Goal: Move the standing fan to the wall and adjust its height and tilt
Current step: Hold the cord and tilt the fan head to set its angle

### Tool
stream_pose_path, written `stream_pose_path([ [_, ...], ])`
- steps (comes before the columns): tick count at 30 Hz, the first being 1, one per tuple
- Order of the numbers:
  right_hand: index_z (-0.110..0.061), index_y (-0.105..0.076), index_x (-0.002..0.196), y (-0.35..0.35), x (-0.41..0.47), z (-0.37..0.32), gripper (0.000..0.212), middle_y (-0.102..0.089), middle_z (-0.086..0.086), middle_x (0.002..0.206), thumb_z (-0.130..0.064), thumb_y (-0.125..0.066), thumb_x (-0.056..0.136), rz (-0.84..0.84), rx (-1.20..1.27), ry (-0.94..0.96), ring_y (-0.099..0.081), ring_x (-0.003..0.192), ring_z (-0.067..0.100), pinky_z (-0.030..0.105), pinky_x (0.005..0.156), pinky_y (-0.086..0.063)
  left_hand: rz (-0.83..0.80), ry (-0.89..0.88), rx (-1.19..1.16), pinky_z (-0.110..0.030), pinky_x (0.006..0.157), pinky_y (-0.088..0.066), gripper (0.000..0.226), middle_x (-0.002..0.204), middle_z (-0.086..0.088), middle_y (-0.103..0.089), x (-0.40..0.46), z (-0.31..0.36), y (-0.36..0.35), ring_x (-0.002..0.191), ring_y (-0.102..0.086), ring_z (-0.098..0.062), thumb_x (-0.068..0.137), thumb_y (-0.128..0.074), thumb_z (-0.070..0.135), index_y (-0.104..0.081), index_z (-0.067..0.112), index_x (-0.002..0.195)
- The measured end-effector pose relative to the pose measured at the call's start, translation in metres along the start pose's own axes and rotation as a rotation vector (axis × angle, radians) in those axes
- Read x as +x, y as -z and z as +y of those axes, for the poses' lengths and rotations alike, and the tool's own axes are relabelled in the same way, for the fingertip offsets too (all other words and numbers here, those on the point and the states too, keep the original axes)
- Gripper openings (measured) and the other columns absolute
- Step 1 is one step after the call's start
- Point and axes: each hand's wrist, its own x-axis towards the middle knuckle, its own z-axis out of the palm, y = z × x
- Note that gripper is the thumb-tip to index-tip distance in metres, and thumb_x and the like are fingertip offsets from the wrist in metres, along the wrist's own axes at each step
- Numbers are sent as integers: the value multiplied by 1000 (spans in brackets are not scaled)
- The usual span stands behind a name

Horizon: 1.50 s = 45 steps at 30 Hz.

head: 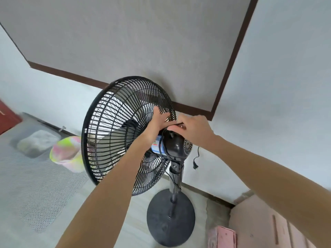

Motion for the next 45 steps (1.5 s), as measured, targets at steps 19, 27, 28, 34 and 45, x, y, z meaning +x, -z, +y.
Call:
stream_pose_path([
  [19, -8, -58, 86, 2, 48, 35, 30, -58, 1, 79, -37, -59, 85, -355, 143, -273, -54, 77, 22, 33, 67, -37, 322, -534, 255, -42, 98, -45, 23, 105, 6, -68, -1, -53, -1, 101, -61, -6, 92, -50, 12, -58, 5, 112],
  [27, -6, -58, 118, -46, -23, 48, 30, -64, 14, 115, -2, -41, 93, -339, 349, -451, -56, 106, 27, 30, 90, -39, 402, -641, 356, -40, 100, -41, 31, 106, 6, -68, 4, -56, -6, 102, -53, -3, 90, -43, 16, -68, 14, 109],
  [28, -8, -56, 121, -53, -33, 46, 33, -64, 13, 117, -2, -40, 93, -330, 386, -512, -56, 104, 25, 27, 87, -39, 408, -663, 365, -37, 100, -40, 31, 107, 7, -67, 4, -57, -6, 100, -51, 3, 91, -43, 14, -68, 13, 108],
  [34, -16, -43, 131, -81, -93, 48, 35, -53, -4, 70, -13, -27, 99, -363, 484, -728, -43, 56, 11, 23, 53, -32, 453, -635, 330, -22, 97, -35, 43, 107, 10, -63, 6, -64, -5, 105, -54, -16, 87, -31, 24, -68, 15, 107],
  [45, -26, -28, 141, -89, -177, 35, 42, -47, 11, 115, -18, -27, 99, -265, 258, -908, -57, 78, 39, 40, 70, -44, 573, -708, 550, -24, 96, -31, 34, 106, -3, -70, 7, -72, -23, 100, -54, -11, 88, -43, 28, -65, 10, 107],
])
